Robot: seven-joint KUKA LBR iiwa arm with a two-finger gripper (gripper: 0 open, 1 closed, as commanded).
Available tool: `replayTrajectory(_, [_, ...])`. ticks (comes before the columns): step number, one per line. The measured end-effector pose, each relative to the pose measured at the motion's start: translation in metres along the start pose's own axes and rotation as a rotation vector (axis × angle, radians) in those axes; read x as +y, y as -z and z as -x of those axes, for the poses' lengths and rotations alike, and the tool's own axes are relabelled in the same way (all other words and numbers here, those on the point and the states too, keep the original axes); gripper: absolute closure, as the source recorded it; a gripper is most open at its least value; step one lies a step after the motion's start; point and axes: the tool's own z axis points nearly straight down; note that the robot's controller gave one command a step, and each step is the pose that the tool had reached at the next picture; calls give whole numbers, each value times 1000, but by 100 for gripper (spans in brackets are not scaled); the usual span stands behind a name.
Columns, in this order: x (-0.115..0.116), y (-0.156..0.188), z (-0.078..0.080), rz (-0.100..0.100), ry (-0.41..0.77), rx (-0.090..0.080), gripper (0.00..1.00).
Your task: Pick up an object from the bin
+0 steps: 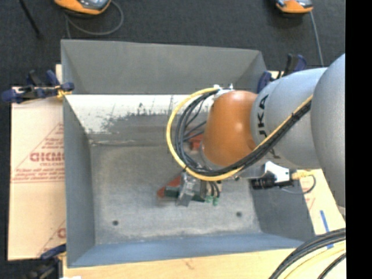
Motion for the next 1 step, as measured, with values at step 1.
replayTrajectory(1, [0,31,2,-1,10,3,100])
